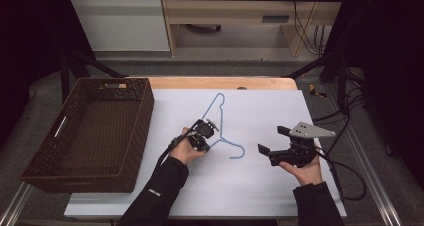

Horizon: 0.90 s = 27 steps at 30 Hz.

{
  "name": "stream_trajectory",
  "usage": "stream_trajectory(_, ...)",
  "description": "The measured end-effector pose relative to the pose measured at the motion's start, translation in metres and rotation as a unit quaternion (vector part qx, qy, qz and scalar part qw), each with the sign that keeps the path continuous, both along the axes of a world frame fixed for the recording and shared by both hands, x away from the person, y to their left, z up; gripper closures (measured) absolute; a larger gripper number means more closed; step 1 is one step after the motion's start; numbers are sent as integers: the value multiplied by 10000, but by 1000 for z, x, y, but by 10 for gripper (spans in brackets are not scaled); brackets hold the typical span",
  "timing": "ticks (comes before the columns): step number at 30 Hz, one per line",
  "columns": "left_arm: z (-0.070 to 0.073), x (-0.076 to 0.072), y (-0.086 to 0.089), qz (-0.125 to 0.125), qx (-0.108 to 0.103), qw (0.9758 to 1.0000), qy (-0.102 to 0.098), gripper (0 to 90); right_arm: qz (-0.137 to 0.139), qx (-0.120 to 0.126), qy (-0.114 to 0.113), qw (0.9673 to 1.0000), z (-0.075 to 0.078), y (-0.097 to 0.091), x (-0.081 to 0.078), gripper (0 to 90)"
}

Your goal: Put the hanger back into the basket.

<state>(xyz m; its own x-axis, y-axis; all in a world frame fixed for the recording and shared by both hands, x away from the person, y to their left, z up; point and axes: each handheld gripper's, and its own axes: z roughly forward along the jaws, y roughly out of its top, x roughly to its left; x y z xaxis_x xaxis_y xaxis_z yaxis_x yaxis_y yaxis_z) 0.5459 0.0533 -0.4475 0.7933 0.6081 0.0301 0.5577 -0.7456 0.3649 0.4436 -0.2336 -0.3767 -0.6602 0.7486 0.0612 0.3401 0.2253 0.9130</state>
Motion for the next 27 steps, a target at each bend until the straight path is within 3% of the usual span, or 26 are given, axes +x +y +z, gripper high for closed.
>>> stream_trajectory(14, 12, -5, 8, -92, -92, 9997, -203, 876, 57, -76, 82, 9999, -5, 5, 3, 69)
stream_trajectory(18, 17, -9, 12, -84, -198, 9992, -342, 877, 101, -140, 183, 9997, -10, 11, 7, 70)
stream_trajectory(27, 22, -14, 14, -109, -302, 9985, -440, 877, 145, -186, 328, 9992, -19, 22, 16, 90)
